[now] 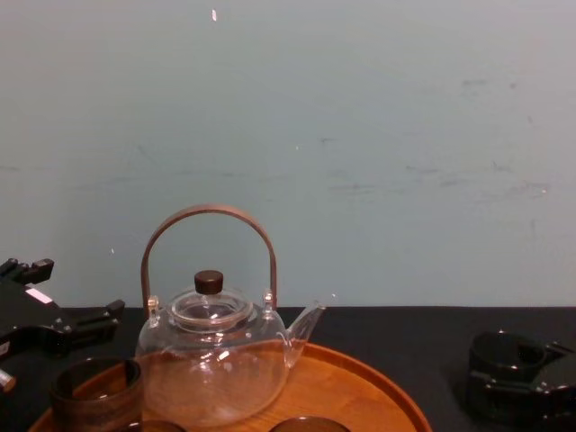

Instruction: Pick up the glass from the table and place it on the tray.

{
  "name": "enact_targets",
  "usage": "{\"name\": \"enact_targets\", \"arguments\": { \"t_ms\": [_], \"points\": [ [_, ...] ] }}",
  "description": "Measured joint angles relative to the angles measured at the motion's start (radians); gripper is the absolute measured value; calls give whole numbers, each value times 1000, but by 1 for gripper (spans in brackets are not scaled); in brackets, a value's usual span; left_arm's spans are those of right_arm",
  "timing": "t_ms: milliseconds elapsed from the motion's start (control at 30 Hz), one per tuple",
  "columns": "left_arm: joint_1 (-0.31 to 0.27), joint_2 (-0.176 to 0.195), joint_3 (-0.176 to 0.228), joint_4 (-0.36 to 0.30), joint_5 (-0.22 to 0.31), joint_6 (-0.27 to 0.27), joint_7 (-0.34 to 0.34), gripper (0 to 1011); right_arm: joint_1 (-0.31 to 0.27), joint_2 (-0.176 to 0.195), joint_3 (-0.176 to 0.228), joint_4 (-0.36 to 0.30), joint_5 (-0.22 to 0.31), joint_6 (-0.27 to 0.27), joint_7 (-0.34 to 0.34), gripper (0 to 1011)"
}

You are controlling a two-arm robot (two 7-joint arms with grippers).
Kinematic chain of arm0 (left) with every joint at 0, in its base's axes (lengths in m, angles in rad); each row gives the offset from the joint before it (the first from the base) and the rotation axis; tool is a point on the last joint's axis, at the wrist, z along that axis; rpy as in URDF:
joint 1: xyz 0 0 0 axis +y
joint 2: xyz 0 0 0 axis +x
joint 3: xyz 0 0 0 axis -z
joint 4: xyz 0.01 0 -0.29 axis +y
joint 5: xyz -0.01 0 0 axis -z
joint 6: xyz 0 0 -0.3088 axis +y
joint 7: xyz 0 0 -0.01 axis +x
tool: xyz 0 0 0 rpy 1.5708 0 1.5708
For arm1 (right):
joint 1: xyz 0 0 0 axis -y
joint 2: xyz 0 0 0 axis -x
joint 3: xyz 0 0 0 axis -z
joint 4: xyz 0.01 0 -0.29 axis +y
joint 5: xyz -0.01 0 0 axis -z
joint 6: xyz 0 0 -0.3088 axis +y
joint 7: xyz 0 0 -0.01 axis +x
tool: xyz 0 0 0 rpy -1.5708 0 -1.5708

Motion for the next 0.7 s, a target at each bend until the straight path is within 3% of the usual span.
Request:
{"name": "enact_targets", "arguments": {
  "t_ms": [367,700],
  "points": [
    [0,0,0,0,0,0,0,1001,0,0,0,0,0,0,1,913],
    [0,0,0,0,0,0,0,1001,26,-10,-22,3,0,-17,44,912]
  ]
}}
